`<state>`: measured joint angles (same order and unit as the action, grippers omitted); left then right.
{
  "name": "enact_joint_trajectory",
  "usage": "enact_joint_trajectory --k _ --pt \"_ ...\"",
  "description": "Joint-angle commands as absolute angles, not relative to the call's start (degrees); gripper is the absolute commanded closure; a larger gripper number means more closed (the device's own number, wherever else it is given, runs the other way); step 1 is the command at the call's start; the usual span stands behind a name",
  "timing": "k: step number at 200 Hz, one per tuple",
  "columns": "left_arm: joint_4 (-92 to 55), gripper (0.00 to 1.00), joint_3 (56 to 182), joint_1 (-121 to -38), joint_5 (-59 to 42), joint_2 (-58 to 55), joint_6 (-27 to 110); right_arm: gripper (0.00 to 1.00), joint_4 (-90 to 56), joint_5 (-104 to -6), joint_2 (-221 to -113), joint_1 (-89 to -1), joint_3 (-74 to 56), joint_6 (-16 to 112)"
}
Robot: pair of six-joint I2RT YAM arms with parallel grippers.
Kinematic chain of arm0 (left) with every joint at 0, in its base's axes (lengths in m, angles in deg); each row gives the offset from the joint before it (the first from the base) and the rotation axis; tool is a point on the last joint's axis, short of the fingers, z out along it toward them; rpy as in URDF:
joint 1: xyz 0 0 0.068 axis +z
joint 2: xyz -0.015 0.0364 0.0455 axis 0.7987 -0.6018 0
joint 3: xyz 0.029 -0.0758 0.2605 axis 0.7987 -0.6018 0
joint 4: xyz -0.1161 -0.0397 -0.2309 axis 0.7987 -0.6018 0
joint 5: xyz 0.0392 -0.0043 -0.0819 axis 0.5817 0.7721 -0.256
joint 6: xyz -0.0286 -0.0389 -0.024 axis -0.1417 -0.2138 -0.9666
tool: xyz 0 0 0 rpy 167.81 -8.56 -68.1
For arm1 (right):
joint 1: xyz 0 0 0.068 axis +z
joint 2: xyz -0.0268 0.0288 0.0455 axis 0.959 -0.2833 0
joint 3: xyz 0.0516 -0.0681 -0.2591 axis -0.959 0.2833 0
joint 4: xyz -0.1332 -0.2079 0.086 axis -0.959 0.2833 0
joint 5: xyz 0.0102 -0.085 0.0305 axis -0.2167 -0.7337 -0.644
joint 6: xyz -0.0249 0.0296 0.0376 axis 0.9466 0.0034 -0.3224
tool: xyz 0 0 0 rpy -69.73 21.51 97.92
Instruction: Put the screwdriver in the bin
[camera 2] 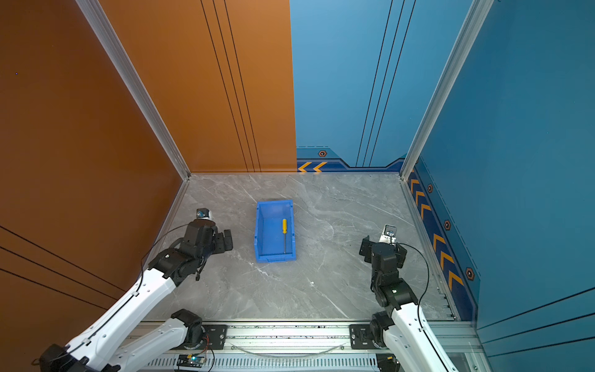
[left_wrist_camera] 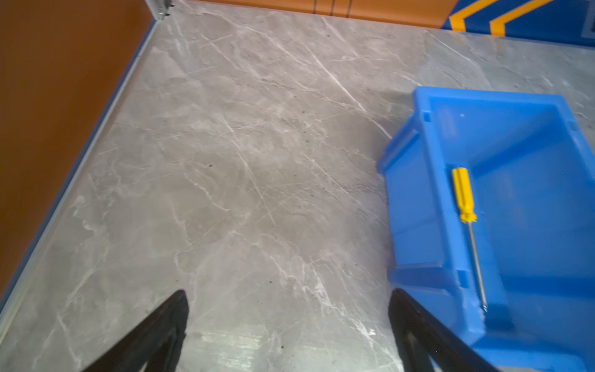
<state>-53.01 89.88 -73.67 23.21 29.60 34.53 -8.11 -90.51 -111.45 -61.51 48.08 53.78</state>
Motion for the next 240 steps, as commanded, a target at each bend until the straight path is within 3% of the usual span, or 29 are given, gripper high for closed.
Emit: enact_joint_trajectory --k 1,26,86,146,183,240 --pt "-51.2 0.02 86.3 -70.7 26.6 32.7 36.9 0.00 -13.1 -87.0 -108.4 -63.0 51.3 57.4" --pt "-47.2 0.02 79.6 -69.5 34.4 36.5 38.5 0.00 -16.2 -83.6 -107.8 -64.8 54.6 58.7" --pt "-20.8 0.02 63.9 -65.9 27.7 37.9 55.0 0.00 -28.9 -84.0 -117.8 -67.2 57.7 60.2" --pt "6.8 0.02 60.9 -62.2 25.7 19.9 56.7 0.00 -52.7 -82.1 -140.5 -68.5 55.1 60.3" --pt "17.6 0.02 64.8 -60.7 23.9 7.5 58.9 0.00 -61.9 -80.2 -153.2 -69.6 50.6 61.7" --pt "25.7 0.02 69.9 -60.1 21.0 -5.7 60.9 0.00 -70.9 -82.8 -164.3 -69.9 48.8 60.7"
